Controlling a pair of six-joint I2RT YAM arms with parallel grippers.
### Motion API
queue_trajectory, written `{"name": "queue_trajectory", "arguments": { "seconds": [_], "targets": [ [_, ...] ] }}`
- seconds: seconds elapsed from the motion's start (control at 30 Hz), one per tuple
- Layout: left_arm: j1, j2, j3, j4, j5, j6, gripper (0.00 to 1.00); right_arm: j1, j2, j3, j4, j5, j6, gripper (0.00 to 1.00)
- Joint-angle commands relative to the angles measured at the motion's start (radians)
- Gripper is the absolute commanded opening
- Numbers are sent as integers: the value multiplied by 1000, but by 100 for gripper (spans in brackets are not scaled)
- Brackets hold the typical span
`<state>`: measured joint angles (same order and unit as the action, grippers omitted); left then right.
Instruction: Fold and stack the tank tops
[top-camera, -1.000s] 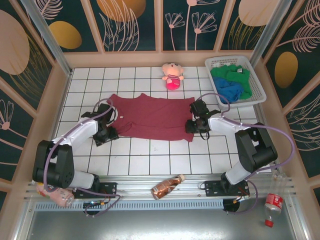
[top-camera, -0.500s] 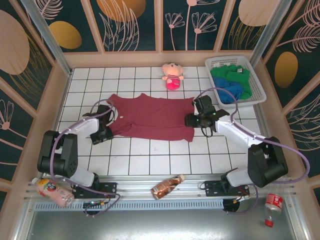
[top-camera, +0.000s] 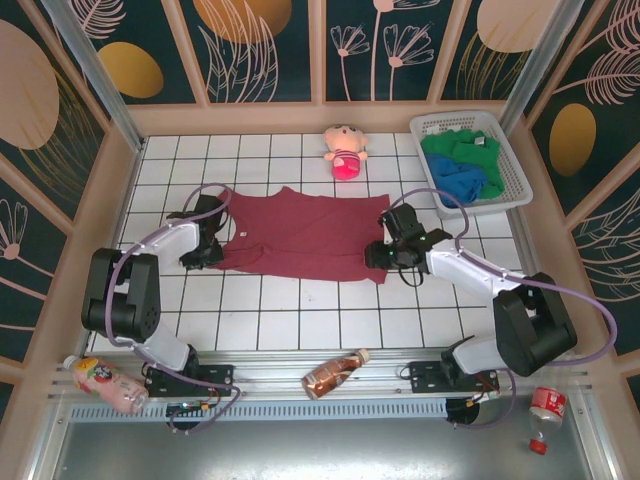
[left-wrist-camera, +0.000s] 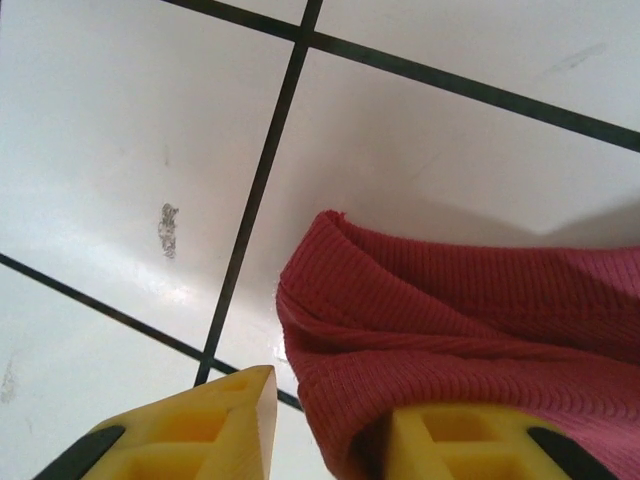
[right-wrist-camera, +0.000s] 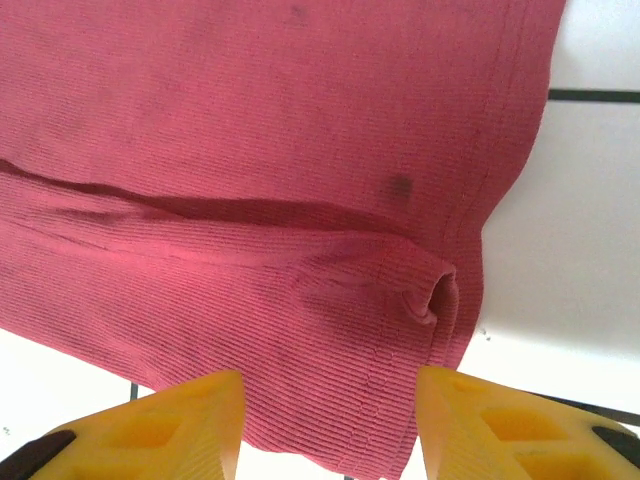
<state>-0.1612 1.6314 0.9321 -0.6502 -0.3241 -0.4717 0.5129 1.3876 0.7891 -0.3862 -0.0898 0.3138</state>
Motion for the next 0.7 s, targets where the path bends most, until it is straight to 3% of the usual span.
{"name": "queue_trajectory", "arguments": {
  "seconds": [0.0,0.37,0.47,0.6,0.67],
  "targets": [
    [14,35,34,-13,-29,68,28,11,1,-27,31,-13,29,48],
    [69,193,189,-13,-29,173,28,22,8,-113,71,16,42,47],
    [85,237,218,-16,-2,186,36,18,27,-114,84,35,31,46],
    [93,289,264,1,-33,201,41,24,45,-107,75,50,25,45],
    [96,310,292,-2,-59,210,48,27,30,-93,57,60,19,43]
  ]
}}
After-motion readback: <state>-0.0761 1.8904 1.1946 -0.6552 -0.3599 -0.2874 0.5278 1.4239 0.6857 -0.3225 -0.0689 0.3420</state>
